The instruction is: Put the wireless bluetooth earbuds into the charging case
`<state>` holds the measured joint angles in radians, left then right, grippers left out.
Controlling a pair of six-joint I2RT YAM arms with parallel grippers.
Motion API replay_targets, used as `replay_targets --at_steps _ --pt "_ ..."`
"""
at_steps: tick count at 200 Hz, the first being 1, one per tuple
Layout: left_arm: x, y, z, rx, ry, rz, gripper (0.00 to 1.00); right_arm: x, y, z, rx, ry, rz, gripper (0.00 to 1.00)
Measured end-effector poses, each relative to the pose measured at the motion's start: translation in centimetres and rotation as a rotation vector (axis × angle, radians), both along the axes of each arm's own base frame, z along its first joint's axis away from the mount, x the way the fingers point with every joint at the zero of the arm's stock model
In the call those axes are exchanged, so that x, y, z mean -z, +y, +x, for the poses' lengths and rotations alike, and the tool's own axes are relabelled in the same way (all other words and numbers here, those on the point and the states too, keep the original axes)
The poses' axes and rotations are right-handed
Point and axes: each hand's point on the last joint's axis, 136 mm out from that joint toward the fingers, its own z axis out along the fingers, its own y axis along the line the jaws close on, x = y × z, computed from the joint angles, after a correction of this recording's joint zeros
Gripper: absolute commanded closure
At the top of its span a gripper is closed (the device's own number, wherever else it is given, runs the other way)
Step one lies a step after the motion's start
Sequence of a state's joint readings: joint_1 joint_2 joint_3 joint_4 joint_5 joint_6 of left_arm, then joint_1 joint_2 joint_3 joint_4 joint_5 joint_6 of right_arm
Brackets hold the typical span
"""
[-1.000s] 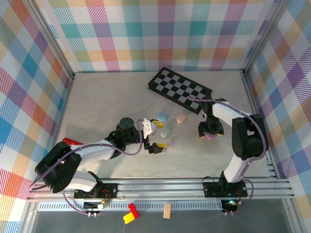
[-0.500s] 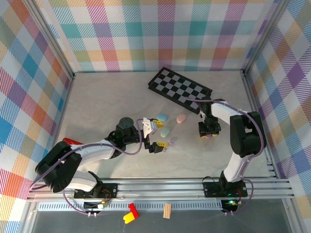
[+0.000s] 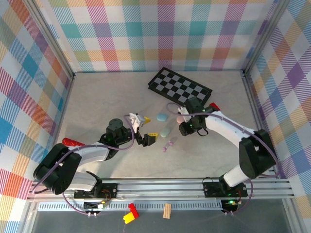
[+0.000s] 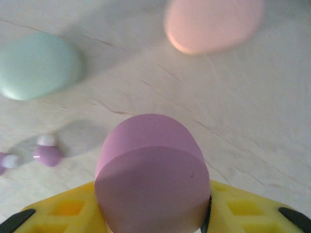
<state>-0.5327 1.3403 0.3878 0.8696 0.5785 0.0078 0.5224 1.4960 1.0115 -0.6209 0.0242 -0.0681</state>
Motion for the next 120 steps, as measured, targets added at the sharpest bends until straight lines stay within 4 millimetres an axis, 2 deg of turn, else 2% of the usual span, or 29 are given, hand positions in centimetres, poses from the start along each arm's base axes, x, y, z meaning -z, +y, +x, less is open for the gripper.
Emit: replay_targets --at_steps 34,79,120 --pt "-1.2 2.0 1.5 -0.164 0.068 -0.037 0.0 -1.2 3.4 -0.8 -0.171 -0.107 0.08 0.55" --pt "-1.1 4.8 2.7 -0.397 0.364 -0.044 0.02 -2.3 6.5 -2.0 -0.335 -0.199 0.125 0.56" --pt "-3.1 5.4 2.9 -0.49 0.578 -0.046 0.06 -2.7 8.4 -3.1 -0.435 -0.228 0.14 0.55"
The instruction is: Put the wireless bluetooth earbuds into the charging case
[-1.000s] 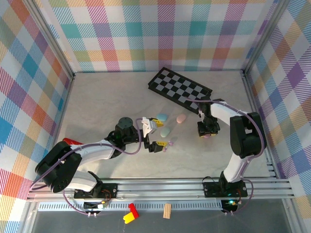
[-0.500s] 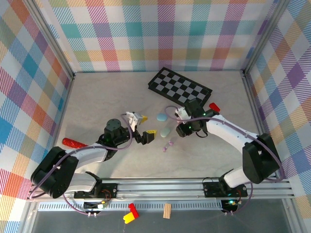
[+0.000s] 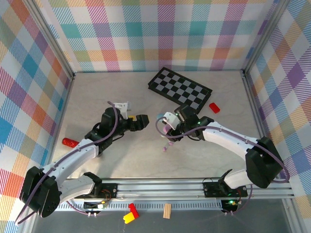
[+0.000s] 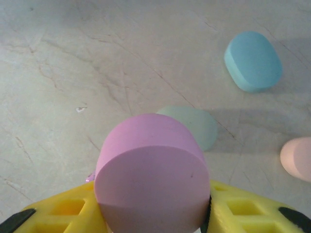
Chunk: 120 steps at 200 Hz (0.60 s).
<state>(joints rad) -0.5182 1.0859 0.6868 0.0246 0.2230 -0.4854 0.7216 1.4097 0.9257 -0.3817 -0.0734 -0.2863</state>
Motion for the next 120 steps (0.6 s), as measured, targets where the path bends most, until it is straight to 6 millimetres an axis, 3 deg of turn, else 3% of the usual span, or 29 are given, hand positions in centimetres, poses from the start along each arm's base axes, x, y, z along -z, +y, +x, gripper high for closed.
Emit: replay_targets --at_steps 14,34,82,120 --pt "0.2 -0.1 -0.5 -0.002 0.074 -0.012 0.16 -0.2 0.5 -0.4 -0.029 -0.007 0.004 0.55" --pt "0.8 -0.8 -1.3 0.022 0.177 -0.017 0.19 -0.8 1.2 -0.6 -0.054 -0.016 0.02 0.55" --pt "3.0 -4.1 -3.7 0.139 0.375 -0.065 0.17 -1.6 2.4 -0.9 -0.088 -0.03 0.056 0.55" --pt "3.6 -5.9 -4.4 0.204 0.443 -0.094 0.22 -1.9 3.0 -1.4 -0.113 -0.022 0.08 0.55"
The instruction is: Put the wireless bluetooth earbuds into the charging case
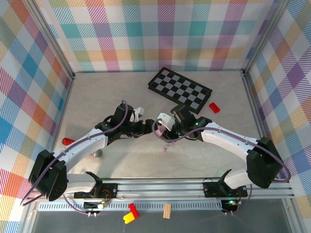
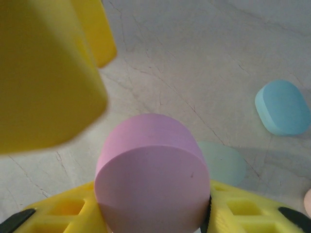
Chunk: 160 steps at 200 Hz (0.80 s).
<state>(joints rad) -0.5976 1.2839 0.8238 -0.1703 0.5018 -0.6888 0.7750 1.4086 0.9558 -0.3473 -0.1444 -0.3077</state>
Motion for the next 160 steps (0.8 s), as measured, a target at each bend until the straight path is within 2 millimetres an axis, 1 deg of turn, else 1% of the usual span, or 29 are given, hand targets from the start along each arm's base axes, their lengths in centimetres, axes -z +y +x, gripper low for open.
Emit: replay_targets --at_steps 36,57,94,115,118,127,141,146,160 --pt "0.4 -1.4 -0.2 0.034 0.04 -0.031 0.33 -0.6 0.4 -0.1 -0.009 -0.007 0.023 0.56" --pt "0.5 -2.0 -0.4 0.049 0.059 -0.053 0.43 -0.7 0.7 -0.2 -0.019 -0.002 0.033 0.55" --pt "0.4 -2.8 -0.4 0.07 0.067 -0.084 0.66 -0.9 0.9 -0.5 -0.032 0.004 0.044 0.55" --pt "0.1 -3.0 -0.4 0.074 0.064 -0.095 0.76 -0.9 0.9 -0.6 -0.035 0.005 0.045 0.54" --pt "0.1 -3.0 -0.4 0.074 0.066 -0.096 0.81 -0.9 0.9 -0.6 -0.034 0.005 0.045 0.53" --pt "0.1 -3.0 -0.4 0.078 0.063 -0.097 0.86 -0.9 0.9 -0.6 -0.031 0.006 0.044 0.5" --pt "0.1 -3.0 -0.3 0.072 0.066 -0.099 0.87 -1.1 0.9 -0.6 -0.03 0.004 0.049 0.42" --pt "0.1 -3.0 -0.3 0.07 0.068 -0.099 0.87 -1.2 0.9 -0.7 -0.029 0.005 0.054 0.37" --pt "0.1 -3.0 -0.3 0.065 0.071 -0.1 0.88 -2.2 1.0 -0.7 -0.027 -0.013 0.077 0.27"
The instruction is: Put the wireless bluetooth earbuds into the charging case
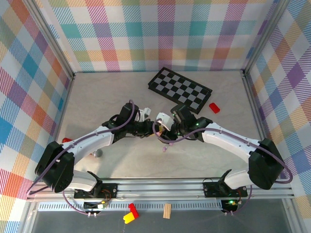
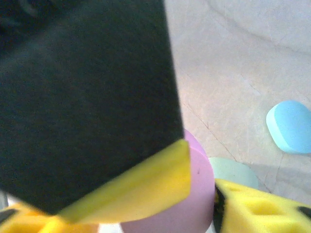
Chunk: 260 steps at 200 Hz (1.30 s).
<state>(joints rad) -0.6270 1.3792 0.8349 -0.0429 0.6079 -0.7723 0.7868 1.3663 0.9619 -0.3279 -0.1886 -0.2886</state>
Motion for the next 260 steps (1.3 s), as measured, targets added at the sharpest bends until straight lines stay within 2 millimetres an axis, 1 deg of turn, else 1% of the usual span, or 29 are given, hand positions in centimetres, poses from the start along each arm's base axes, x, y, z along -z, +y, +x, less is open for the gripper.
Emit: replay_targets --at_steps 11,17,23,42,63,72,89,112,135,154,191,212,232,260 --pt "0.0 0.0 0.1 -0.007 -0.004 -0.004 0.89 -1.3 -0.1 0.0 0.015 -0.018 0.033 0.22" --pt "-0.1 -0.1 0.3 -0.012 -0.008 -0.009 0.89 -2.3 -0.1 0.0 0.019 -0.04 0.059 0.18" --pt "0.0 0.0 0.4 -0.017 -0.012 -0.012 0.89 -3.4 -0.1 0.0 0.025 -0.065 0.092 0.16" --pt "0.0 0.1 0.8 -0.051 -0.033 -0.03 0.9 -6.5 -0.8 -0.2 0.06 -0.117 0.199 0.14" --pt "-0.5 0.2 1.4 -0.096 -0.074 -0.088 0.91 -9.5 -1.9 -0.3 0.132 -0.097 0.352 0.14" --pt "-1.1 0.1 1.7 -0.112 -0.094 -0.123 0.91 -10.8 -2.9 0.2 0.192 -0.066 0.428 0.14" --pt "-2.5 -0.1 2.5 -0.147 -0.137 -0.194 0.91 -12.5 -4.6 1.1 0.3 0.011 0.551 0.15" --pt "-5.7 -0.3 3.8 -0.206 -0.212 -0.316 0.91 -14.7 -6.5 1.9 0.415 0.116 0.747 0.17" --pt "-9.0 -0.2 4.8 -0.255 -0.284 -0.432 0.91 -15.4 -7.3 2.0 0.469 0.244 0.898 0.17" --pt "-10.4 -0.2 5.1 -0.273 -0.302 -0.489 0.9 -15.5 -6.9 2.2 0.476 0.361 0.984 0.19" --pt "-11.2 -0.6 5.9 -0.288 -0.275 -0.564 0.89 -15.9 -5.1 3.0 0.415 0.563 1.119 0.24" --pt "-11.5 -0.8 6.3 -0.303 -0.254 -0.611 0.91 -15.9 -4.3 3.6 0.388 0.648 1.157 0.25" --pt "-12.2 -0.7 6.5 -0.313 -0.252 -0.656 0.91 -15.9 -4.1 3.9 0.39 0.679 1.174 0.24" --pt "-13.4 -0.5 6.4 -0.318 -0.269 -0.704 0.91 -16.0 -4.4 4.4 0.419 0.668 1.195 0.24"
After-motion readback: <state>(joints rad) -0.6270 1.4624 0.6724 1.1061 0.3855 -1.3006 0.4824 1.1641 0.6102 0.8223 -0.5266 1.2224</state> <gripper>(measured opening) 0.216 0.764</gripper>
